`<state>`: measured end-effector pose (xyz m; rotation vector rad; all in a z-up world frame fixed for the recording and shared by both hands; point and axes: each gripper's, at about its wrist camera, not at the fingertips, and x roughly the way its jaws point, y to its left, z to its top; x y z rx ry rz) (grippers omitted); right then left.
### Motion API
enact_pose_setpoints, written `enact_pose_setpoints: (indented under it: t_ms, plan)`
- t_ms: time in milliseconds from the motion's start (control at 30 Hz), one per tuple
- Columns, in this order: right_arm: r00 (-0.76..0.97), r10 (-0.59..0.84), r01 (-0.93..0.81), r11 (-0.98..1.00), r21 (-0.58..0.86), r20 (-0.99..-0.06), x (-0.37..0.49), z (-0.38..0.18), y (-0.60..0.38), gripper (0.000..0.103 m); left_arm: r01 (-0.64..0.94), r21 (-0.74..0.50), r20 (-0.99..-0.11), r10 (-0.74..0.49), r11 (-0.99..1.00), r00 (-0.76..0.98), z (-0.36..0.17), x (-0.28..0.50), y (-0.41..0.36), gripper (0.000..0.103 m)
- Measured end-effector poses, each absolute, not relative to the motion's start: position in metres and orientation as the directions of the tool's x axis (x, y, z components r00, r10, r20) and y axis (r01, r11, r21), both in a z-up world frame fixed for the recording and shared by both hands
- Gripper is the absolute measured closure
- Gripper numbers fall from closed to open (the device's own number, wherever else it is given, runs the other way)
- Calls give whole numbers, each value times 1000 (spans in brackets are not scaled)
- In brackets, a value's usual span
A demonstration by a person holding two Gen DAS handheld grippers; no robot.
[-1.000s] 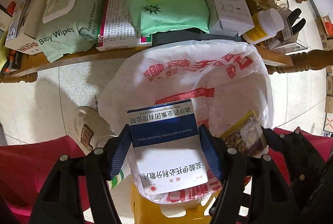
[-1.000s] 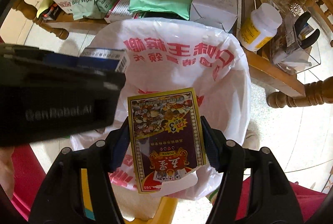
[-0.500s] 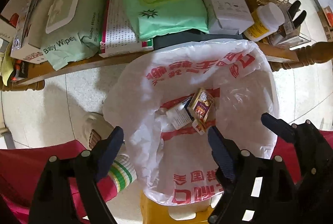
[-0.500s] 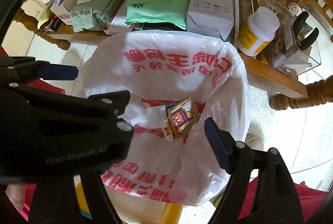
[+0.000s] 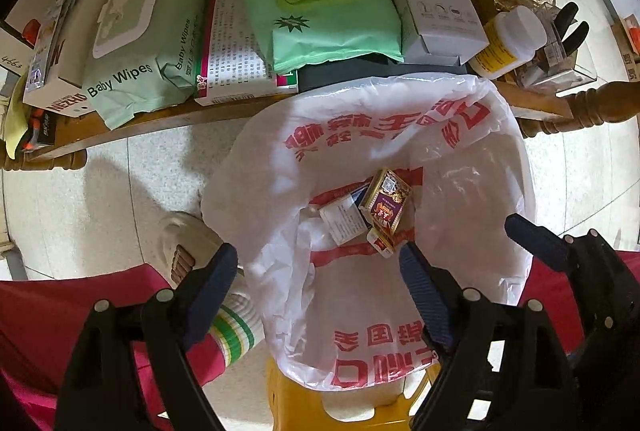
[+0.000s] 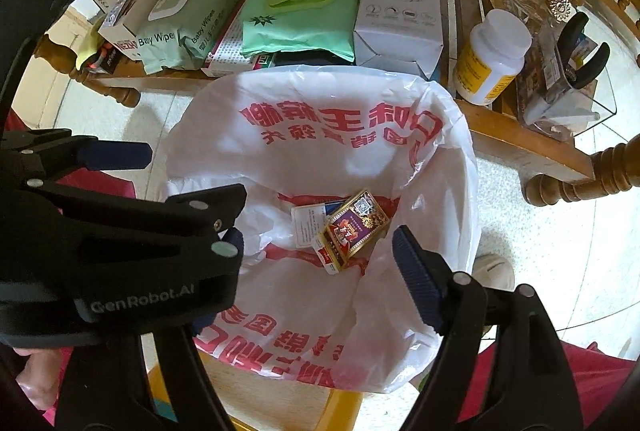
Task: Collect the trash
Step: 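Raise both empty tools back up over the table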
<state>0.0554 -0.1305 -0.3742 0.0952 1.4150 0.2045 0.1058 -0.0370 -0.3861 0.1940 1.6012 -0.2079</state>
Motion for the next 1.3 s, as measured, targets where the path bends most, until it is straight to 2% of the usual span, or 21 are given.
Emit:
enact_pose_setpoints:
  t_ms: [267, 400, 600, 700, 833, 900, 1167, 1300]
  plan:
    - [154, 203, -76, 978, 193, -967, 51, -366, -133, 28, 242, -25, -999, -12, 970, -53, -378, 99, -32, 22]
    - [168, 215, -83, 976, 203, -962, 41, -349, -135, 21, 261, 0, -1000, 2, 965, -8, -355, 83, -30, 19]
    - [196, 215, -110, 974, 197, -957, 21, -310, -145, 19, 219, -56, -998, -59, 974, 6, -305, 58, 1, 18]
    - [235, 248, -112, 967, 228, -940, 9, -270, -161, 19, 200, -79, -997, -81, 977, -2, -269, 45, 21, 18]
    - [326, 239, -160, 967, 196, -915, -4, -197, -177, 19, 215, -126, -992, -127, 968, -8, -206, 38, 38, 16]
    - [392, 212, -183, 972, 151, -895, -4, -149, -188, 12, 205, -138, -990, -142, 969, 3, -177, 43, 44, 16]
    - [550, 146, -251, 968, 4, -822, 24, 7, -209, 6, 158, -64, -965, -101, 985, 241, -29, 84, 58, 8]
    - [546, 165, -309, 951, -14, -821, 40, 42, -200, 6, 179, -69, -961, -114, 981, 254, 13, 97, 49, 8]
